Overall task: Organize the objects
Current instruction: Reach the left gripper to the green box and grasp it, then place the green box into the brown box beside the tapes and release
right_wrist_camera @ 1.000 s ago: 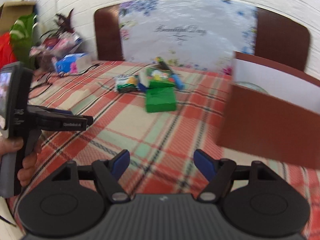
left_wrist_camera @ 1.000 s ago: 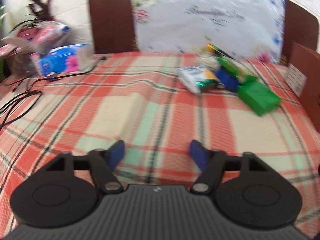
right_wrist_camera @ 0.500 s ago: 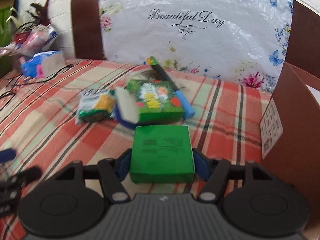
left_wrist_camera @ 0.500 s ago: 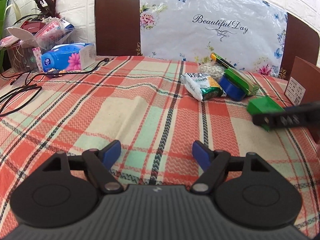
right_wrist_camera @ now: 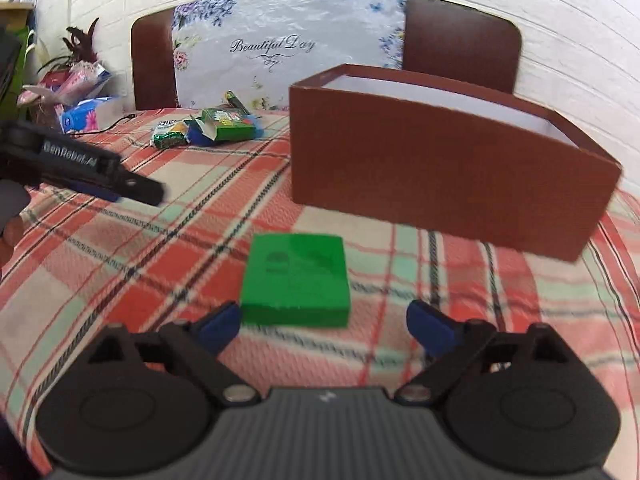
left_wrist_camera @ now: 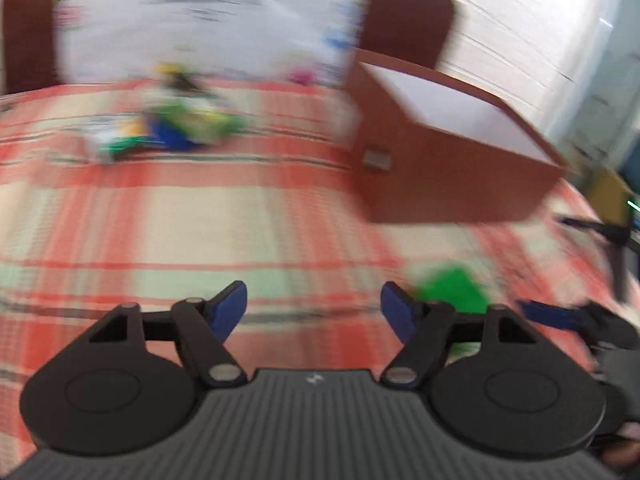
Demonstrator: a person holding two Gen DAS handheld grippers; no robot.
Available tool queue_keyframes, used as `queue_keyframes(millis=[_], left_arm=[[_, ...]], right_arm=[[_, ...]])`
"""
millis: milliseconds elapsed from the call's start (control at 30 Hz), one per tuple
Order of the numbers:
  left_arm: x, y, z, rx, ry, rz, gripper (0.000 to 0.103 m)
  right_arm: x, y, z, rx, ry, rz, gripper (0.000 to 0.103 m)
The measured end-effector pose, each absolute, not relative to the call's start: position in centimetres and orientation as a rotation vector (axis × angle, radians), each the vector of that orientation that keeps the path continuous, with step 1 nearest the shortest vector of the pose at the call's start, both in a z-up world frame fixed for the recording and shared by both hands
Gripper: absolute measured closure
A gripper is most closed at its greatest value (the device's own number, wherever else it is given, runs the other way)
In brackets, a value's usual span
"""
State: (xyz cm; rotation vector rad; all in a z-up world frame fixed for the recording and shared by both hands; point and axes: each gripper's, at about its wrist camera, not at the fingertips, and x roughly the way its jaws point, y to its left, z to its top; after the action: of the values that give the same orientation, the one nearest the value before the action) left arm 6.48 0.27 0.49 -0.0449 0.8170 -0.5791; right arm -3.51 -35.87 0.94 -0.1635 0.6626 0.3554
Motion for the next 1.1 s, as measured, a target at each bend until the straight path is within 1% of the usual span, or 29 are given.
queue_keyframes(millis=[100,200,267,300,333,367,400,433,467,500,533,667,800,933,1100], left_arm=[[6.3,-3.6,0.5,-0.009,0.914,-0.643,0.033],[6.6,-5.2,0.0,-0.020,0.961,-0.639,0.035],[6.8,-5.9,-0.4,-0.026,0.990,-0.643,0.041],[7.1,-6.4,-0.9,-0.013,1.007,-0.640,0.050],[7.0,-6.5,-1.3,-0.021,1.006,-0.642,0.051],[7.0,-6.5,-1.5,-0.039,0.996,-0.646,0.053],[7.0,-6.5,-1.5,-0.051,0.991,-0.658,0.058],[7.0,-6.5,-1.3,-0.052,0.984,-0.654,0.061],[7.0,-6.6,-0.9,-0.051,0.980,-0.653,0.064],[7.0,-6.7,-0.2,-0.050,0.973,-0.658,0.069],[7.1,-6.9,1.0,-0.050,0.956,-0.673,0.071],[7.1,-9.3,6.8,-0.012,0.809,-0.752,0.071],[9.3,-14.4,10.6,0.072,0.691,-0.792,0.071],[13.7,-19.8,10.2,0.140,0.674,-0.772,0.072],[17.3,-23.2,7.8,0.181,0.721,-0.742,0.071]], right_arm=[[-3.7,-36.3,1.0,-0.185,0.653,0.364,0.012],[-3.2,-36.2,1.3,-0.168,0.648,0.405,0.012],[-2.6,-35.6,1.3,-0.182,0.648,0.425,0.012],[-2.2,-35.2,1.2,-0.192,0.658,0.431,0.016],[-1.8,-34.8,0.9,-0.195,0.679,0.437,0.024],[-1.2,-34.6,0.4,-0.184,0.703,0.444,0.026],[-0.8,-34.8,0.2,-0.147,0.705,0.454,0.034],[-0.5,-34.9,0.3,-0.121,0.702,0.464,0.040],[-0.5,-35.0,0.4,-0.111,0.699,0.463,0.041],[-0.5,-35.1,0.6,-0.105,0.691,0.455,0.041],[-0.8,-35.2,0.9,-0.105,0.673,0.443,0.041],[-1.4,-36.9,4.7,-0.113,0.503,0.376,0.041],[2.0,-39.5,8.5,-0.111,0.394,0.298,0.041],[8.9,-42.3,9.3,-0.079,0.434,0.249,0.041],[15.9,-44.1,7.3,-0.052,0.520,0.213,0.040]])
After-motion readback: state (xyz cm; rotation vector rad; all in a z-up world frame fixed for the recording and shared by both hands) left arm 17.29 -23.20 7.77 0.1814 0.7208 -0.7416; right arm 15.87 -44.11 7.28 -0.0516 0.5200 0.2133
